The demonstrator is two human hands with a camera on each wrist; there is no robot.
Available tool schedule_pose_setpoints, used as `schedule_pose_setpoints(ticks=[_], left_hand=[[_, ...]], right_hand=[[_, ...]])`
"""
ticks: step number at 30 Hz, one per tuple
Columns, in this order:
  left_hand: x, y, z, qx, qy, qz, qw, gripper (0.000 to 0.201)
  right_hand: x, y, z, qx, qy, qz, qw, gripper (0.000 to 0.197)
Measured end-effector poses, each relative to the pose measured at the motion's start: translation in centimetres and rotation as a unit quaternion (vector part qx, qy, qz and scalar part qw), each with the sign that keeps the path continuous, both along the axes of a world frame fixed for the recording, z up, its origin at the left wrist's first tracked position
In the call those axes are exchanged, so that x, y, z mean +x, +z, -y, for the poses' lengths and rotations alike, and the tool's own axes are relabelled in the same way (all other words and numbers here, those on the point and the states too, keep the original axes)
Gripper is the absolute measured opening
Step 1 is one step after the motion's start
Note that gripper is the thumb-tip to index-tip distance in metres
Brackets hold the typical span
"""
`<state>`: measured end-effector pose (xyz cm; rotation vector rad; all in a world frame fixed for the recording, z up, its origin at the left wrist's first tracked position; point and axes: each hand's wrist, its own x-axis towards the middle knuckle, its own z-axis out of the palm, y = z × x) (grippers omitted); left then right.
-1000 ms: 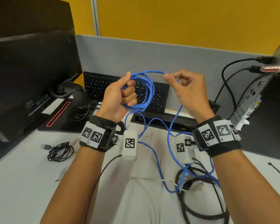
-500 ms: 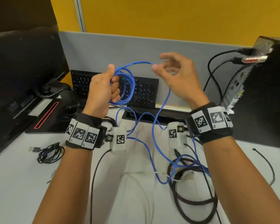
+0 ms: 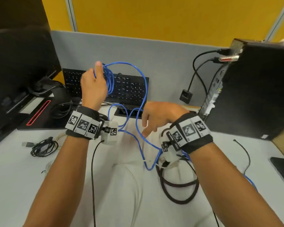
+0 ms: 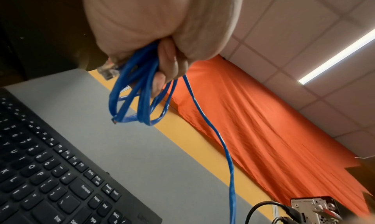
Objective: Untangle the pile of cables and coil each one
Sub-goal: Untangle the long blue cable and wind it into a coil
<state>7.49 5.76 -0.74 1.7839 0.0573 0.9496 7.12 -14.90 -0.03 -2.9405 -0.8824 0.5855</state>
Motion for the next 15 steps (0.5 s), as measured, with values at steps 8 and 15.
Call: schedule_pose_setpoints(ticks=[8,15], left_hand=[[-0.8,0.2,1.3,0.096,-0.041,0.02,0.994,0.039],[-0.2,-0.6,1.4,0.112,-0.109,-0.003,0.988,0.051]], right_hand=[[-1.0,-1.0,-0.4,0.154,-0.027,-0.029,0.987,0.021],[-3.8,-3.9,-1.1,0.308,-0.025,-0.322,0.895,0.097]])
